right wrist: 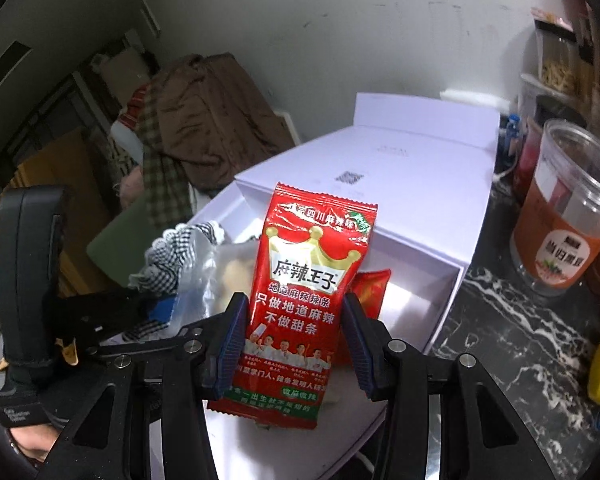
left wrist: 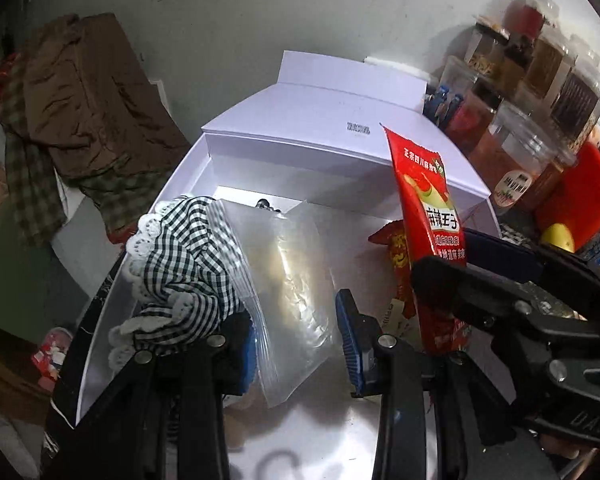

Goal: Organize soft objects
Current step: 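Open both grippers to drop the zip bag and red snack bag in the box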

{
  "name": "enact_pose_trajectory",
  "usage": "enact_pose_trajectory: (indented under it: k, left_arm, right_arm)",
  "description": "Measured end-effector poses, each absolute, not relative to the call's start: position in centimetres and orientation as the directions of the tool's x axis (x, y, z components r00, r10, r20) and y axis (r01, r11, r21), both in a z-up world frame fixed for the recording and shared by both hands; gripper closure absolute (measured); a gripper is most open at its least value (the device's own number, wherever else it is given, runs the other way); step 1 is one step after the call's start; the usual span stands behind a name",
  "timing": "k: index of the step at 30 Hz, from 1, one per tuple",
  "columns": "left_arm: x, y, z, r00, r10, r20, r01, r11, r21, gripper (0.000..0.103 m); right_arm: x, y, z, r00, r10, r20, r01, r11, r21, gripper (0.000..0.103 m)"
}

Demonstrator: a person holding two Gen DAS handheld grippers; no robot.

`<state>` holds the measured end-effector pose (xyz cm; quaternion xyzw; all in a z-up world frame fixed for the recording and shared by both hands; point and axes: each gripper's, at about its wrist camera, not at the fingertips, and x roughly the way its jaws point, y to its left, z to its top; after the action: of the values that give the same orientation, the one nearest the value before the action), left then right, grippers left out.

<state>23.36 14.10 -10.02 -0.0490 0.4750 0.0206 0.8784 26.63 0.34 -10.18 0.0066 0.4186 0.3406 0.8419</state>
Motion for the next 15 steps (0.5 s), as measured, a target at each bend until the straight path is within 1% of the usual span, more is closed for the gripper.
enact_pose_trajectory:
  k: [4, 7, 11, 15]
  left_arm:
    - [23.6, 13.5, -10.0, 0.539, 0.014, -0.842, -0.095, 0.995, -0.044, 0.067]
    - [23.8, 13.2, -9.9, 0.524, 0.041, -0.851, -0.102, 0.995, -0.015, 0.064]
    - [23.9, 13.1, -9.7, 0.510, 0.073, -0.857, -0.117, 0.993, 0.015, 0.055]
    - [23.3, 13.1, -8.9, 0.526, 0.077, -0.847, -0.123, 0.992, 0.015, 0.054]
  right_arm:
    - [27.0, 0.3, -10.4, 0.422, 0.571, -0.705, -0.554, 0.777, 0.298, 0.053]
    - [27.1, 0.3, -10.3, 0.420, 0.572, -0.705, -0.546, 0.779, 0.307, 0.050]
    - [26.7, -0.2, -9.6, 0.437, 0.577, -0.690, -0.547, 0.779, 0.306, 0.036]
    - [26.3, -0.9, -8.4, 0.465, 0.578, -0.671, -0.545, 0.784, 0.298, 0.036]
